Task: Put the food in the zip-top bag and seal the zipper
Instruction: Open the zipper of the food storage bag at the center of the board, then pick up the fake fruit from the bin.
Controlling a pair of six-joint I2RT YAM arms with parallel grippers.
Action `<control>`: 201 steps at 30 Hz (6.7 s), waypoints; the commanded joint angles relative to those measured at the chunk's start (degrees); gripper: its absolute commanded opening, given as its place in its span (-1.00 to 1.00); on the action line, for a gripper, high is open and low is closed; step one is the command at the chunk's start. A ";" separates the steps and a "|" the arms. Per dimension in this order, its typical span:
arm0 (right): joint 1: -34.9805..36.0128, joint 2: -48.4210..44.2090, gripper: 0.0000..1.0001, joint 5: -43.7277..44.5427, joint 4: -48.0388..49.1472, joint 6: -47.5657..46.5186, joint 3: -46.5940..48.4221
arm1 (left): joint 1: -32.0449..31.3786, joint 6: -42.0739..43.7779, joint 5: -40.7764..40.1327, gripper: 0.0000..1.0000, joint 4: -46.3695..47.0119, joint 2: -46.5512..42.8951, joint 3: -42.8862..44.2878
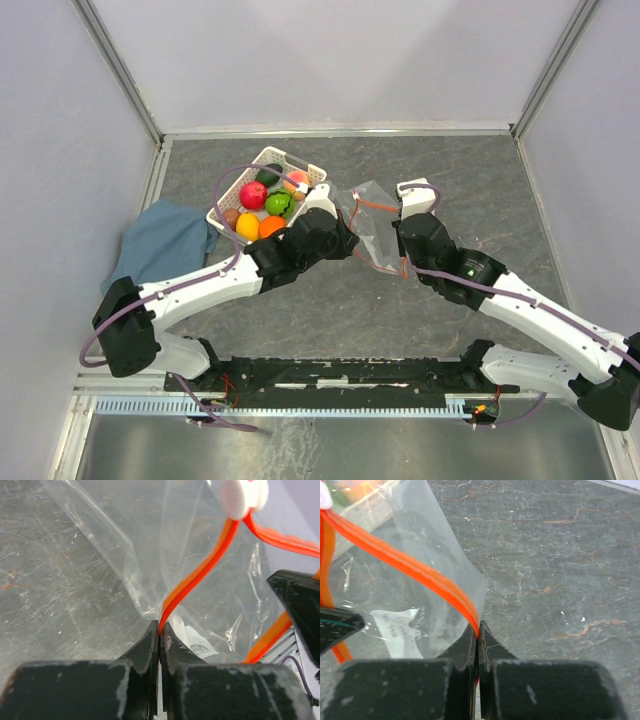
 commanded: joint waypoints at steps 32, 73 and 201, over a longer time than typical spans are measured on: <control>-1.93 7.09 -0.97 5.38 -18.43 -6.15 11.84 | 8.75 6.68 18.27 -0.73 6.00 11.33 11.30; -5.88 27.60 -0.97 29.78 -31.39 -13.55 28.18 | 28.01 12.71 2.30 0.77 -8.31 -2.99 1.28; -5.92 27.22 -0.95 -2.83 -11.46 -11.25 13.03 | 38.43 45.50 16.72 0.99 -33.16 37.76 39.89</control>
